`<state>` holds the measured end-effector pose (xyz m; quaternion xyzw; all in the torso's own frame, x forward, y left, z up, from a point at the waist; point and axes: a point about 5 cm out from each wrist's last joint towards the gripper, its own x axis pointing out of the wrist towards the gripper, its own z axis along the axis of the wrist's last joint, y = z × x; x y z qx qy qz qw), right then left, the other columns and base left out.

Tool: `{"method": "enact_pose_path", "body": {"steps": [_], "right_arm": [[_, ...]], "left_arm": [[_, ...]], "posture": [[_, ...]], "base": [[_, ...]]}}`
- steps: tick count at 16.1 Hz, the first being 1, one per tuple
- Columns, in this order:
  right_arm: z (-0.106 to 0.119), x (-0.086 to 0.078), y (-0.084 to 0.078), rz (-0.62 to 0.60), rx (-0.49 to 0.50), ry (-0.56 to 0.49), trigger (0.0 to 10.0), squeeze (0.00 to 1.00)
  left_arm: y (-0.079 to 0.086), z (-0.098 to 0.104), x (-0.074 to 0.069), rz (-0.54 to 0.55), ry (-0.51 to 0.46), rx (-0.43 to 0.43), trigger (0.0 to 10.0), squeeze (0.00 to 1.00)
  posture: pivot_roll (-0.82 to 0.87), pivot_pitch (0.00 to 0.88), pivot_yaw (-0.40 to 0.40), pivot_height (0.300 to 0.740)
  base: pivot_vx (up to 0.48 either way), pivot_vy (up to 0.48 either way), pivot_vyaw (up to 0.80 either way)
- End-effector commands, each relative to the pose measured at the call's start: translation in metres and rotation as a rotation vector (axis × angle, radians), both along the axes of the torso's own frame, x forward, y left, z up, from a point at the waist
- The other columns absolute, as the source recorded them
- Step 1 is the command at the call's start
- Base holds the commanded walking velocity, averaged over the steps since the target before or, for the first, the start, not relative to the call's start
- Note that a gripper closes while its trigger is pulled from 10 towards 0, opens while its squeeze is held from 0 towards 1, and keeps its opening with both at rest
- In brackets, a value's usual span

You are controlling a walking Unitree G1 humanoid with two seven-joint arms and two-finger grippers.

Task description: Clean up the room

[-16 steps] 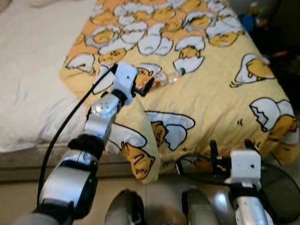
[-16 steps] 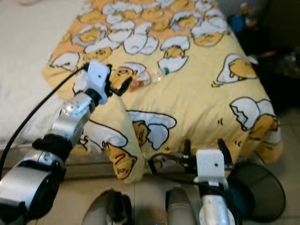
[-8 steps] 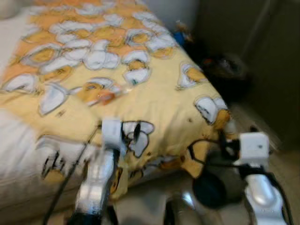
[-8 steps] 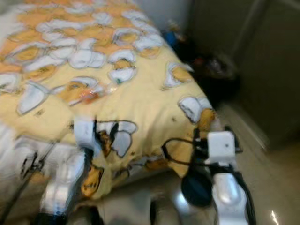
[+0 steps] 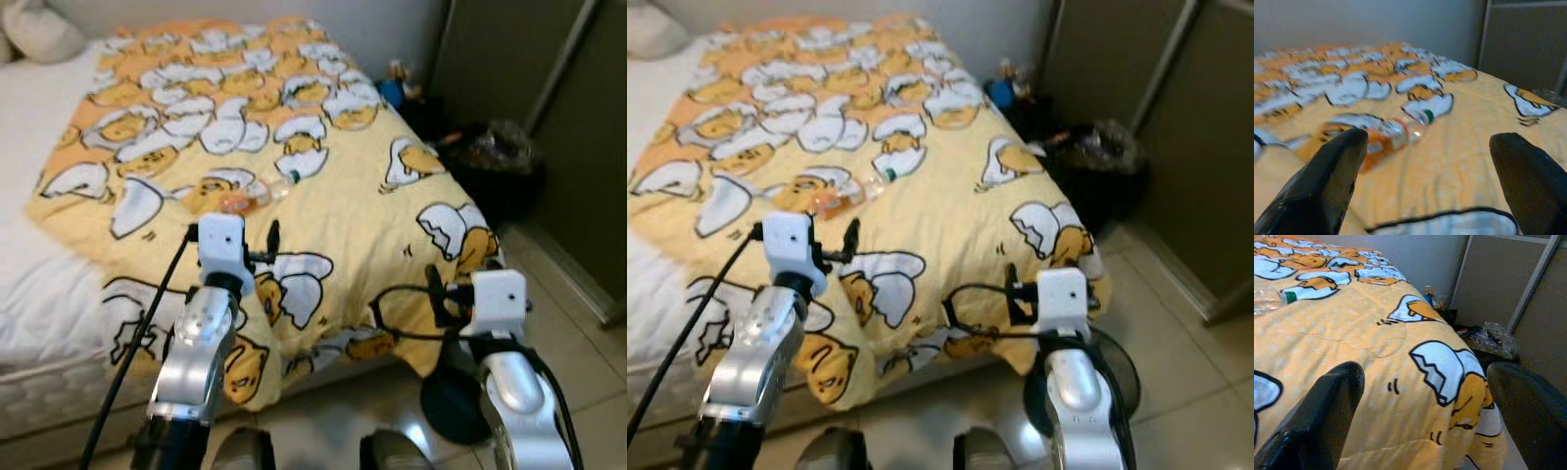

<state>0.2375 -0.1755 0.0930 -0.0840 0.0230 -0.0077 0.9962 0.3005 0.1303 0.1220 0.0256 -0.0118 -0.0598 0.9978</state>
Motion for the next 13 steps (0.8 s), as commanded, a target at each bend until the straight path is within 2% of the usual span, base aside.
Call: {"method": "enact_pose_path", "body": {"steps": [1,2,3,5,6,8,9,10,11,13], "right_arm": [[0.001,0.002,-0.001,-0.006,0.014,-0.012,10.0,0.0],[0.001,0.003,0.0,0.003,0.011,-0.021,10.0,0.0],[0.001,0.004,0.001,0.006,0.009,-0.025,10.0,0.0],[0.002,0.004,0.002,0.006,-0.004,-0.029,10.0,0.0],[0.001,0.004,0.001,0.004,-0.006,-0.027,10.0,0.0],[0.001,0.005,0.0,0.007,-0.009,-0.034,10.0,0.0],[0.002,0.007,0.0,0.011,-0.007,-0.044,10.0,0.0],[0.003,0.008,0.001,0.013,-0.004,-0.047,10.0,0.0],[0.003,0.009,0.001,0.014,-0.001,-0.049,10.0,0.0],[0.002,0.01,0.003,0.019,0.001,-0.05,10.0,0.0]], "left_arm": [[-0.002,0.006,0.004,-0.001,-0.026,0.021,10.0,0.0],[0.004,0.01,0.013,0.025,-0.033,0.043,10.0,0.0],[0.006,0.011,0.015,0.029,-0.033,0.049,10.0,0.0],[0.004,0.014,0.012,0.01,-0.033,0.004,10.0,0.0],[-0.001,0.015,0.01,-0.016,-0.037,-0.002,10.0,0.0],[-0.005,0.016,0.012,-0.033,-0.043,0.025,10.0,0.0],[-0.006,0.019,0.018,-0.023,-0.058,0.073,10.0,0.0],[-0.006,0.021,0.022,-0.027,-0.058,0.084,10.0,0.0],[-0.007,0.024,0.022,-0.033,-0.068,0.058,10.0,0.0],[-0.006,0.03,0.025,-0.005,-0.084,0.039,10.0,0.0]], "posture": [[-0.22,0.0,0.056,0.697],[-0.23,0.0,0.058,0.697],[-0.23,0.0,0.059,0.697],[-0.24,0.0,0.059,0.697],[-0.24,0.0,0.058,0.697],[-0.24,0.0,0.06,0.697],[-0.24,0.0,0.061,0.697],[-0.24,0.0,0.062,0.697],[-0.24,0.0,0.063,0.697],[-0.24,0.0,0.066,0.697]], "base": [[0.0,0.0,0.0],[0.0,0.0,0.0],[0.0,0.0,0.0],[0.0,0.0,0.0],[0.0,0.48,-0.8],[0.0,0.48,-0.63],[0.0,0.0,0.0],[0.0,0.0,0.0],[0.0,0.0,0.0],[0.446,0.0,0.0]]}}
